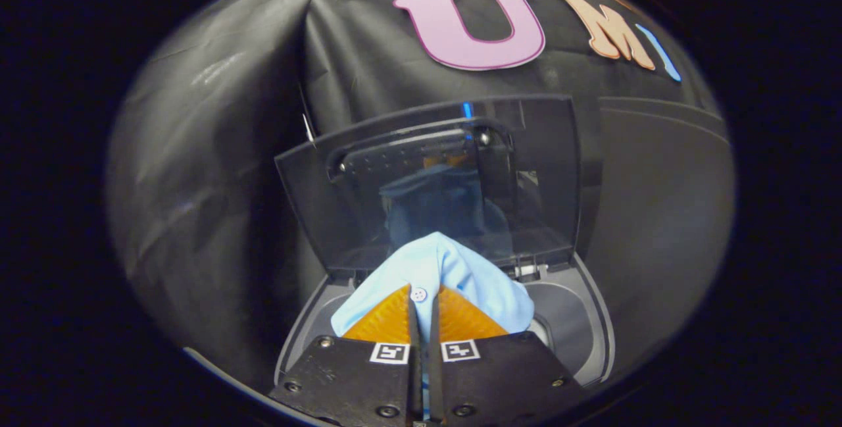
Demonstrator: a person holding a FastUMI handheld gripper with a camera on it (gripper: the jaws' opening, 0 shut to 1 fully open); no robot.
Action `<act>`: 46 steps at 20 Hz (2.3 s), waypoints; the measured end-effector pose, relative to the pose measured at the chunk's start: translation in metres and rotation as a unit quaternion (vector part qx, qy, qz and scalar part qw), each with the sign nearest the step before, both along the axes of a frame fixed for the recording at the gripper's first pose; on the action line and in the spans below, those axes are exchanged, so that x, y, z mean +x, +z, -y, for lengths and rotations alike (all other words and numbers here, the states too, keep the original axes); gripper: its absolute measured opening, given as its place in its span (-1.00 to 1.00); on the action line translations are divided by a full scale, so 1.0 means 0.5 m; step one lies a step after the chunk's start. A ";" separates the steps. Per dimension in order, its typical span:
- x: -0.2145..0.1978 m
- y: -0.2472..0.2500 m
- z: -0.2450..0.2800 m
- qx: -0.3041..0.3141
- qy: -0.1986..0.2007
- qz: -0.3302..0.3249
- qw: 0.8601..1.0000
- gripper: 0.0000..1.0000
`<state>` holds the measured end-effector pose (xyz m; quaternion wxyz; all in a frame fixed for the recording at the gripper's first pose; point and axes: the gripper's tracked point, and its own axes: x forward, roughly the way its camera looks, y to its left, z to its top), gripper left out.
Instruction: Put the clothes into the washing machine and then close the washing machine lid.
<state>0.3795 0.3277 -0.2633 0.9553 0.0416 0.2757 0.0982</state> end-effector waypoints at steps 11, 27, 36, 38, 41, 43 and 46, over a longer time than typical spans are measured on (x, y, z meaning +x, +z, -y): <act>-0.040 -0.169 0.029 -0.035 -0.029 -0.113 0.993 -0.82; -0.046 -0.030 0.029 -0.071 -0.041 -0.064 0.995 0.96; 0.016 0.204 0.018 -0.063 -0.047 0.025 0.997 0.95; 0.044 0.249 0.007 -0.058 -0.048 0.050 0.996 0.95; 0.090 0.298 -0.007 -0.054 -0.052 0.078 0.994 0.94; 0.123 0.321 -0.017 -0.045 -0.056 0.088 0.994 0.94; 0.182 0.340 -0.025 -0.031 -0.067 0.105 0.992 0.94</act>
